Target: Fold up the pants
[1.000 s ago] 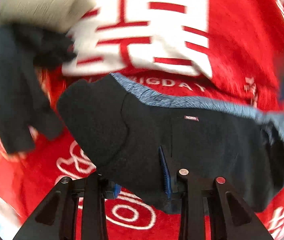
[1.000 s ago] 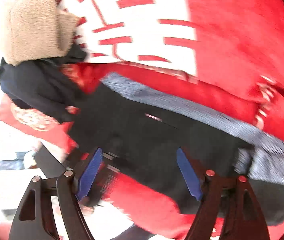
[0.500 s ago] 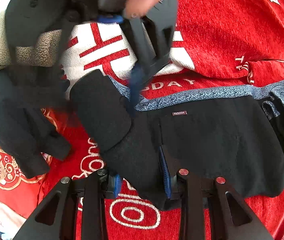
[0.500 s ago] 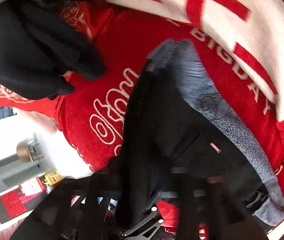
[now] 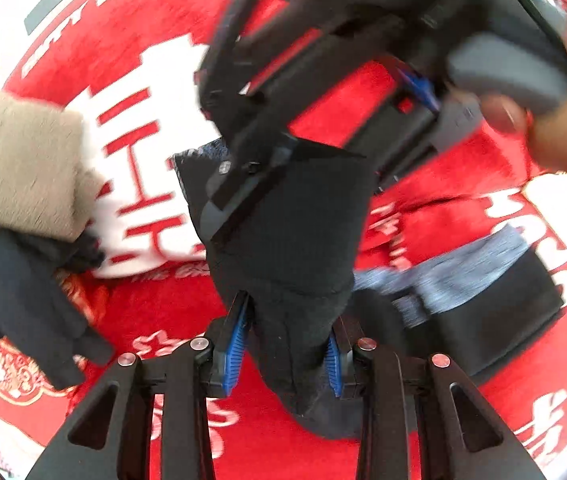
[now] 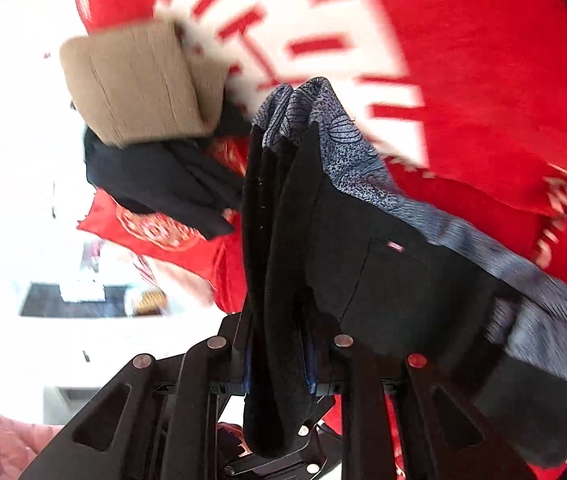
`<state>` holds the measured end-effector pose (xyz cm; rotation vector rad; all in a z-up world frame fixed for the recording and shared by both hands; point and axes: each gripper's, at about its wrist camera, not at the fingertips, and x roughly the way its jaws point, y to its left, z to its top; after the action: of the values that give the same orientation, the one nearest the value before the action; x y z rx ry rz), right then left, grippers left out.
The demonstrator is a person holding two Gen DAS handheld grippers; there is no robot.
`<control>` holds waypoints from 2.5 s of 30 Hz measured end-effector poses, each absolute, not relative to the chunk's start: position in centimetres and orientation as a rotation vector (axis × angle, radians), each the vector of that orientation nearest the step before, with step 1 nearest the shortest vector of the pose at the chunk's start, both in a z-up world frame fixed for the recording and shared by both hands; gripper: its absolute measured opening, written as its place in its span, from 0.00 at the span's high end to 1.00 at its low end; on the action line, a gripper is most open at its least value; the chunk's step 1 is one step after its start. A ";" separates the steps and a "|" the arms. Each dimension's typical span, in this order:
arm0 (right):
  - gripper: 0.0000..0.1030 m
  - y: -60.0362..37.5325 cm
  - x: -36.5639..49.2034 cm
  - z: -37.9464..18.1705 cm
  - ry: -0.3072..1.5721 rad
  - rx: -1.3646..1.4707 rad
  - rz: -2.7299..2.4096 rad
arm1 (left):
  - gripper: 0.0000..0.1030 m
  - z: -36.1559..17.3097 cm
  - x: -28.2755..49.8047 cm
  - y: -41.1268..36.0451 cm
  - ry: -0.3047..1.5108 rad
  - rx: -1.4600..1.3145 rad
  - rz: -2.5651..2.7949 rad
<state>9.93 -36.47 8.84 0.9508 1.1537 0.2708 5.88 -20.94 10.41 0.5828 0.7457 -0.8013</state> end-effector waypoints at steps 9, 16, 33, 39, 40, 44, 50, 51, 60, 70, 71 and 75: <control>0.80 -47.8 -5.2 6.8 0.963 1.137 0.150 | 0.67 10.7 -5.0 -31.4 0.740 0.671 -0.985; 0.80 -51.0 -12.0 -2.9 1.021 1.234 0.025 | 0.67 3.0 -12.0 -36.7 0.823 0.834 -1.074; 0.77 -50.3 -13.9 -4.1 1.179 0.970 -0.075 | 0.32 3.5 -9.3 -32.3 1.146 0.738 -0.864; 0.77 -49.6 -14.8 -3.6 1.187 0.935 -0.132 | 0.32 2.8 -4.9 -28.9 1.299 0.616 -0.629; 0.77 -49.4 -14.8 -3.5 1.191 0.925 -0.147 | 0.32 2.7 -4.6 -28.6 1.304 0.607 -0.618; 0.76 -48.9 -15.9 -2.8 1.207 0.895 -0.201 | 0.32 2.3 -4.2 -28.2 1.315 0.605 -0.624; 0.75 -47.7 -16.6 -2.4 1.232 0.847 -0.284 | 0.32 1.6 -3.5 -27.9 1.344 0.597 -0.650; 0.75 -47.5 -16.7 -2.3 1.231 0.851 -0.301 | 0.32 1.5 -3.5 -27.8 1.346 0.600 -0.652; 0.74 -45.8 -17.7 -1.6 1.251 0.857 -0.388 | 0.32 1.5 -3.4 -27.0 1.373 0.635 -0.692; 0.58 -43.6 -18.8 -1.2 1.278 0.872 -0.402 | 0.06 1.7 -3.0 -26.5 1.391 0.600 -0.707; 0.55 -43.6 -18.7 -1.1 1.276 0.871 -0.399 | 0.06 1.7 -3.0 -26.5 1.391 0.600 -0.711; 0.52 -43.4 -18.3 -0.7 1.285 0.849 -0.391 | 0.06 1.6 -2.8 -26.2 1.403 0.591 -0.701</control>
<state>-18.28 -43.42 -0.67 0.8489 1.2847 -0.3909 -2.81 -26.24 1.58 0.5913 1.4026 -0.7011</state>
